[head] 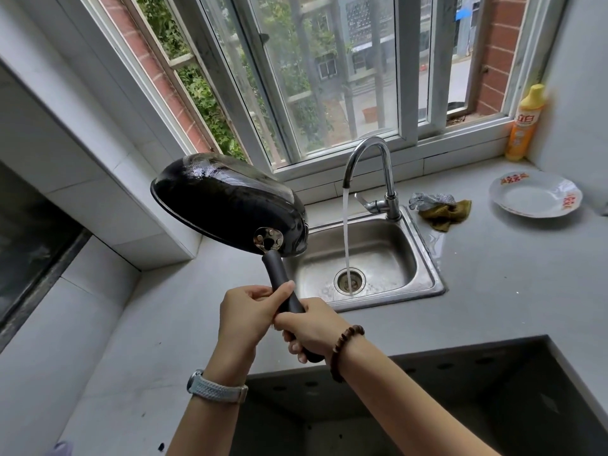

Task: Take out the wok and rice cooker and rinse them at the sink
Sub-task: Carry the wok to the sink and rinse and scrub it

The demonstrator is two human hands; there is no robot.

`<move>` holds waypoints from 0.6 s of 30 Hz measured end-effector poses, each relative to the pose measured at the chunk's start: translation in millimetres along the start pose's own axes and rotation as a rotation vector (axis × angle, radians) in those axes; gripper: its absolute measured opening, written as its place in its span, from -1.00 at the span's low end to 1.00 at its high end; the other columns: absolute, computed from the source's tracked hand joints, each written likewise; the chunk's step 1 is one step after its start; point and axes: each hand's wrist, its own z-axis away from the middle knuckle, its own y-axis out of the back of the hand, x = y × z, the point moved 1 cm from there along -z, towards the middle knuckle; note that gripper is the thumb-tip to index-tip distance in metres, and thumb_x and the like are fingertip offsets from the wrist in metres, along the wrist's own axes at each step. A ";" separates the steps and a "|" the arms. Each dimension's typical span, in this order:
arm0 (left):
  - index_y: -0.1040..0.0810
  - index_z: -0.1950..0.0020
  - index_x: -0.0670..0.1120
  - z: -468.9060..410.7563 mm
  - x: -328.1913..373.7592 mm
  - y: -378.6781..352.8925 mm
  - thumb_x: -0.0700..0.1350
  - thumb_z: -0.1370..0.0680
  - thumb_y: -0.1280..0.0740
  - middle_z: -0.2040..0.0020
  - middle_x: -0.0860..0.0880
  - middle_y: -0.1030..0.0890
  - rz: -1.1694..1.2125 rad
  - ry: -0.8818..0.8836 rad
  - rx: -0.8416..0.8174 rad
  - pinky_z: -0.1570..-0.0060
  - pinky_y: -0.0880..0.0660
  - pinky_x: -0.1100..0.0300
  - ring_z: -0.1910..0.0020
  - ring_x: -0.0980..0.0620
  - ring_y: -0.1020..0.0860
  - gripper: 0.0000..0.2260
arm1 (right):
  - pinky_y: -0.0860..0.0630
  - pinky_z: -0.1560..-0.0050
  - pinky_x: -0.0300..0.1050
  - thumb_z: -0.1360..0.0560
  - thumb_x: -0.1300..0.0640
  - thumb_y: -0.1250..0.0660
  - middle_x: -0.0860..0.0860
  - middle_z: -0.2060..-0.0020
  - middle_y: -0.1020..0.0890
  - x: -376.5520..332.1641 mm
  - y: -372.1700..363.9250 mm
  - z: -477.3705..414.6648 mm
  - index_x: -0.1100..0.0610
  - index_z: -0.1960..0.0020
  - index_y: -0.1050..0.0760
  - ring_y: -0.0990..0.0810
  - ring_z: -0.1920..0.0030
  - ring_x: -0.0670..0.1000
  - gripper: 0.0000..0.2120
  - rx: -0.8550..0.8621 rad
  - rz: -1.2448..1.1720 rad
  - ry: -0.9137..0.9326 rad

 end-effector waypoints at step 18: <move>-0.67 0.28 -0.17 1.2 9.2 3.2 0.03 -0.40 -0.52 0.40 -0.07 -0.67 -0.044 -0.066 0.007 0.14 -0.59 -0.01 0.27 -0.09 -0.66 -0.74 | -0.31 0.58 -0.32 -0.49 0.25 -0.22 0.01 0.42 -0.41 -4.1 3.3 -2.9 0.23 0.10 -0.40 -0.35 0.62 -0.15 -0.97 -0.050 -0.026 -0.017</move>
